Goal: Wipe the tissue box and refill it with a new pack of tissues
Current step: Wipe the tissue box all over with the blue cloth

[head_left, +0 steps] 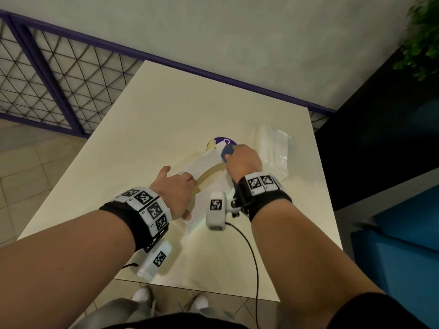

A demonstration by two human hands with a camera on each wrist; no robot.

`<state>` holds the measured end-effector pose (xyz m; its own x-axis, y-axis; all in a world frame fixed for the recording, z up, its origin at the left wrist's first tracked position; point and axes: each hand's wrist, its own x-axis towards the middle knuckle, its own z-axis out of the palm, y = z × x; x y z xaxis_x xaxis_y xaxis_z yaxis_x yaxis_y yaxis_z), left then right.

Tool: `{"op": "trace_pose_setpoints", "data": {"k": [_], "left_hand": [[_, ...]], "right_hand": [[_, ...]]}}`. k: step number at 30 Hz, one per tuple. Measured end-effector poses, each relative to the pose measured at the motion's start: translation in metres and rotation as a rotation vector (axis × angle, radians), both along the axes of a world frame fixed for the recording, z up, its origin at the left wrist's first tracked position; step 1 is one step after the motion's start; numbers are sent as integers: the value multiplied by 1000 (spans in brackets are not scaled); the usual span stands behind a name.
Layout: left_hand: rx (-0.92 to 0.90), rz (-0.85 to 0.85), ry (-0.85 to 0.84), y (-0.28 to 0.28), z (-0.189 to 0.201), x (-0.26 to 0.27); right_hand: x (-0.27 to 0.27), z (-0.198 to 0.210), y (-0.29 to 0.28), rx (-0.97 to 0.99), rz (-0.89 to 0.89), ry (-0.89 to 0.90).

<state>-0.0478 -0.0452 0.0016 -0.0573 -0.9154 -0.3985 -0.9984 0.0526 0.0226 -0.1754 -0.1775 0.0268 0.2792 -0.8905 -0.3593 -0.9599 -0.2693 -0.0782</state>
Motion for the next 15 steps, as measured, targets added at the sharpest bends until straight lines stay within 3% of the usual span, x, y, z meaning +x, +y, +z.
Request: {"op": "trace_pose_setpoints", "data": {"k": [6, 9, 15], "left_hand": [[2, 17, 20, -1, -1, 1], [-8, 20, 26, -1, -1, 1], [-13, 28, 48, 4, -5, 3]], "right_hand": [[8, -39, 3, 111, 2, 75], [2, -33, 1, 139, 80, 86], [-5, -37, -1, 82, -37, 3]]}}
